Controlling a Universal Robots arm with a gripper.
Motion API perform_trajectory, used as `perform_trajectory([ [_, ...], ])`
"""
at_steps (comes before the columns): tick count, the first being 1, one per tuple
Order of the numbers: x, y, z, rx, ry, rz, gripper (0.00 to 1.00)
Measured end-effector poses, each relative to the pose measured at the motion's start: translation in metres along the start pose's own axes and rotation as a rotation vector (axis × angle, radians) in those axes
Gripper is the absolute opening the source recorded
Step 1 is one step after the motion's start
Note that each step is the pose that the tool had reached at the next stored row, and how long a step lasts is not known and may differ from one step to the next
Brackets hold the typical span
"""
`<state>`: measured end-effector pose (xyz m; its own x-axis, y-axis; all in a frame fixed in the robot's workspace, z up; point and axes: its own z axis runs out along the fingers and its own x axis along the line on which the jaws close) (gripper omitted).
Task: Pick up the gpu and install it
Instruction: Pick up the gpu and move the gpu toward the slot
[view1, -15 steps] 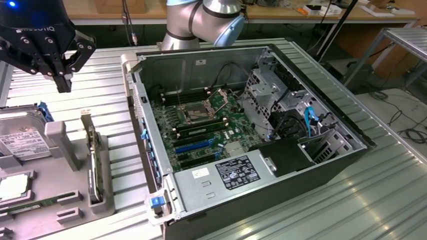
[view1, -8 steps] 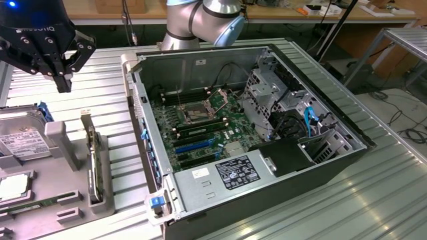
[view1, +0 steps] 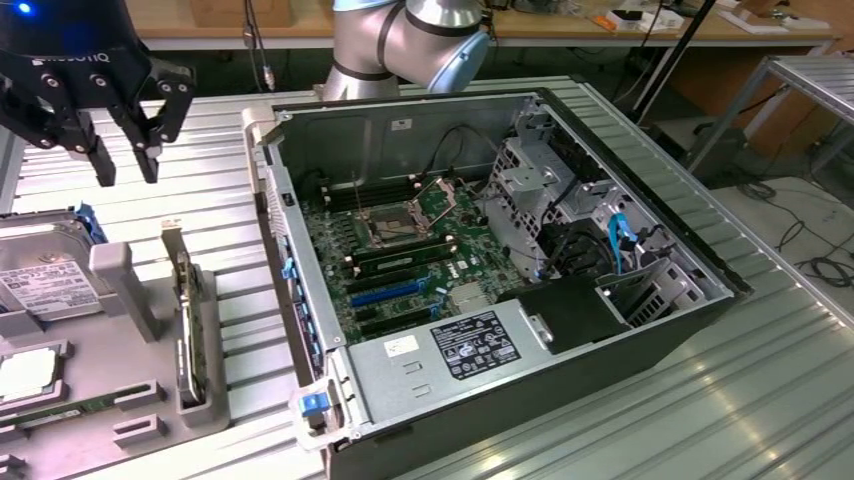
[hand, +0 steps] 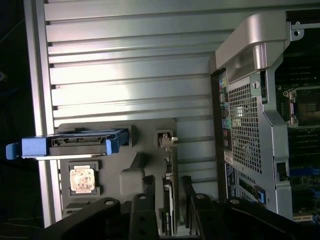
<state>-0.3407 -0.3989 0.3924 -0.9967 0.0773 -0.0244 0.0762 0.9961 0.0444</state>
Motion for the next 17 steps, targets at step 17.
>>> perform_trajectory([
  [17,0.0001,-0.0003,0.0066,0.0000,0.0000,0.000,0.54],
])
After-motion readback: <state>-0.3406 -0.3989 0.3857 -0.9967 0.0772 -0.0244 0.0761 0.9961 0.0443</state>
